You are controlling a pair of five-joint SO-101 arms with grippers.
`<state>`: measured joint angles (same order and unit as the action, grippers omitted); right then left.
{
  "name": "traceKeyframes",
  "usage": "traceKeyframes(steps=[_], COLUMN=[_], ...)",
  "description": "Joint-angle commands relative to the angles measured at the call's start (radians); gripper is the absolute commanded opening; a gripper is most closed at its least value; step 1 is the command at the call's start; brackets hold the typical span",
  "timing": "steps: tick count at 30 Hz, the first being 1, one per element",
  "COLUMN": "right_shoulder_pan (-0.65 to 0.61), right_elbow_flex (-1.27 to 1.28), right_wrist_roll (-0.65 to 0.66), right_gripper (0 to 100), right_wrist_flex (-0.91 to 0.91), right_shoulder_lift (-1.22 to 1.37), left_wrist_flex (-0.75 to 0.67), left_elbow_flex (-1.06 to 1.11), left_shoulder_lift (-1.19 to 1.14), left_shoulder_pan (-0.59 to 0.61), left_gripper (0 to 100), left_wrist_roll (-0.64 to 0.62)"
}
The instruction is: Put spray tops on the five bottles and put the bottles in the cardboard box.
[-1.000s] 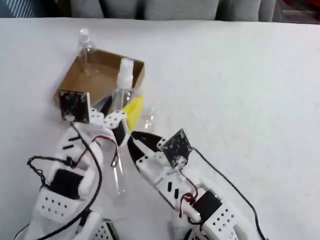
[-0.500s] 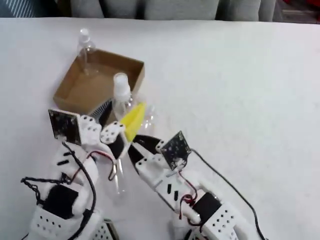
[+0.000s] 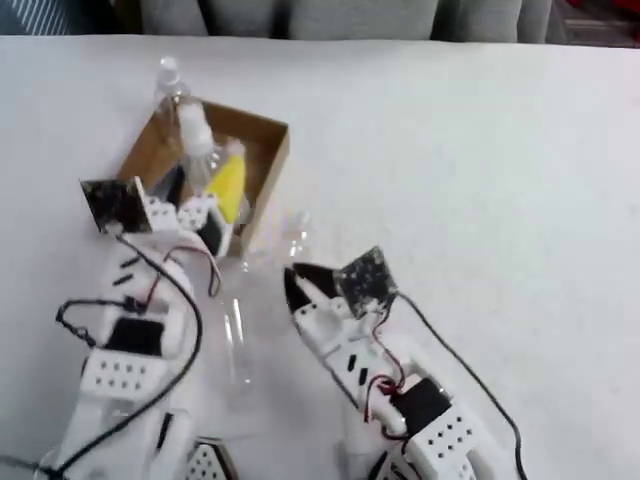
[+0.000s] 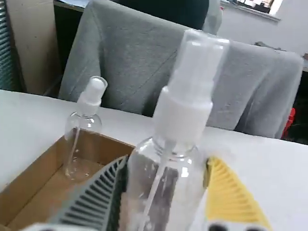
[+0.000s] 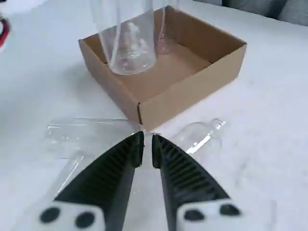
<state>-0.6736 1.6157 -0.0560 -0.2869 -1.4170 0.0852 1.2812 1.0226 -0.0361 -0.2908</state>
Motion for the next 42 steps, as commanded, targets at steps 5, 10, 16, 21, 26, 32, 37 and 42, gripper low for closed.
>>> traceKeyframes(steps=[5,10,16,21,26,32,37,42], right_shoulder_pan=[0.048,0.048,0.048,0.047,0.047,0.045,0.044,0.044], right_elbow_flex=[-0.008,-0.008,-0.008,-0.008,-0.008,-0.008,-0.008,-0.008], right_wrist_roll=[0.009,0.011,0.012,0.012,0.012,0.012,0.012,0.012], right_gripper=[1.6,1.6,1.6,1.6,1.6,1.6,1.6,1.6], right_wrist_flex=[-0.002,-0.002,-0.002,-0.002,-0.002,-0.002,-0.002,-0.002], right_shoulder_lift=[-0.008,-0.008,-0.008,-0.008,-0.008,-0.008,-0.008,-0.008], left_wrist_flex=[-0.365,-0.502,-0.647,-0.701,-0.763,-0.899,-1.005,-1.025], left_elbow_flex=[-0.176,-0.262,-0.348,-0.41,-0.47,-0.539,-0.583,-0.638], left_shoulder_lift=[-0.397,-0.644,-0.866,-0.993,-1.115,-1.274,-1.372,-1.445], left_shoulder_pan=[0.145,0.15,0.199,0.231,0.245,0.254,0.254,0.254], left_gripper=[4,4,4,4,4,4,4,4], left_wrist_roll=[0.041,0.155,0.158,0.158,0.158,0.157,0.157,0.157])
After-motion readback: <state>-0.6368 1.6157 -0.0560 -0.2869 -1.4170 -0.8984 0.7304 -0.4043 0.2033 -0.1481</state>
